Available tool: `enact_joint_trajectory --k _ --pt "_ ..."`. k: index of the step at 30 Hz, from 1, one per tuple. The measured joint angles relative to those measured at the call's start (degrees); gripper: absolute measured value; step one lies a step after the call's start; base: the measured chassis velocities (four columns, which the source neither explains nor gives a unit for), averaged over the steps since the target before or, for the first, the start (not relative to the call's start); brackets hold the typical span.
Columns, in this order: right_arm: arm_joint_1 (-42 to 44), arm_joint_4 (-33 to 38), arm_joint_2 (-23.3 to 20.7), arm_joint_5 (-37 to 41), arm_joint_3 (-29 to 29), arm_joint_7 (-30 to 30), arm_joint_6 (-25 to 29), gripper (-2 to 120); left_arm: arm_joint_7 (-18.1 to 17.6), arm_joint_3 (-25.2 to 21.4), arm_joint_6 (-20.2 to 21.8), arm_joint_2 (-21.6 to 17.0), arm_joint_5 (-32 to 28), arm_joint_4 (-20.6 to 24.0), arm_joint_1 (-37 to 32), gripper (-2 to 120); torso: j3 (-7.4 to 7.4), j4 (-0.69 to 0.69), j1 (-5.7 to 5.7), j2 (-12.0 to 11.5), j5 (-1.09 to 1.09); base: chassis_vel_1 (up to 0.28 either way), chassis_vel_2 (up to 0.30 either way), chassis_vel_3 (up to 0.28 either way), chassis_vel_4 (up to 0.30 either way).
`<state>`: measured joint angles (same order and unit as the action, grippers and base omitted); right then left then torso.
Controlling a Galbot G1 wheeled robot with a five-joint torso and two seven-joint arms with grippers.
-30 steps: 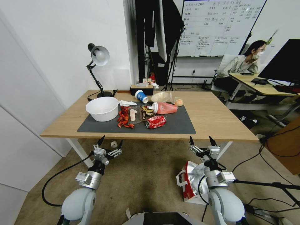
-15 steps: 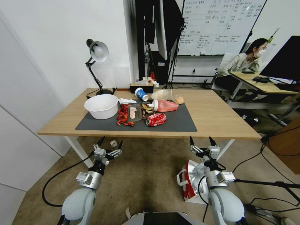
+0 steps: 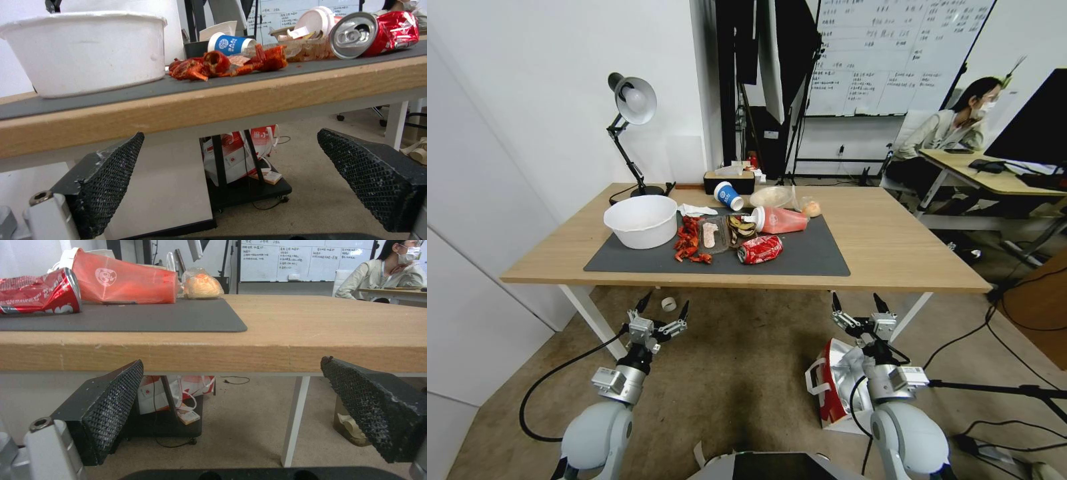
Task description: Pick up the food delivery bag from the floor and place it on the table.
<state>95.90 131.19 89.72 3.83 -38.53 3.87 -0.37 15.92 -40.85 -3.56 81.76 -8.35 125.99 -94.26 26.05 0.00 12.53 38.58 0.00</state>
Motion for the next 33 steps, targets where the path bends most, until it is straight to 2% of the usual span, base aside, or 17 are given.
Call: enact_joint_trajectory --k 5,11,21,25,33 --pt "0.0 0.0 -0.1 0.0 -0.1 0.0 0.0 100 -0.2 0.0 0.0 0.0 -0.1 -0.1 0.1 100 -0.64 0.00 -0.42 -1.1 0.00 0.000 0.000 0.000 0.000" --pt "-0.1 -0.1 -0.2 0.2 -0.6 0.2 0.0 100 -0.2 0.0 -0.1 0.0 -0.2 -0.4 0.2 100 -2.05 0.00 -1.34 -3.4 0.00 0.000 0.000 0.000 0.000" --pt "-0.1 -0.1 -0.4 0.4 -1.0 0.5 0.0 100 -0.4 -0.1 -0.2 0.0 -0.1 -0.4 0.2 100 -3.15 0.00 -2.18 -5.4 0.00 0.000 0.000 0.000 0.000" --pt "-0.1 -0.2 -0.7 1.1 -1.1 0.5 0.0 100 -0.6 0.0 -0.2 0.2 -0.1 -0.4 0.2 100 -4.20 0.00 -2.71 -6.9 0.00 0.000 0.000 0.000 0.000" --pt "-0.2 -0.4 -0.9 1.3 -1.5 0.5 0.0 100 -0.6 0.1 -0.3 0.4 -0.1 -0.6 0.2 100 -4.98 0.00 -3.28 -8.3 0.00 0.000 0.000 0.000 0.000"
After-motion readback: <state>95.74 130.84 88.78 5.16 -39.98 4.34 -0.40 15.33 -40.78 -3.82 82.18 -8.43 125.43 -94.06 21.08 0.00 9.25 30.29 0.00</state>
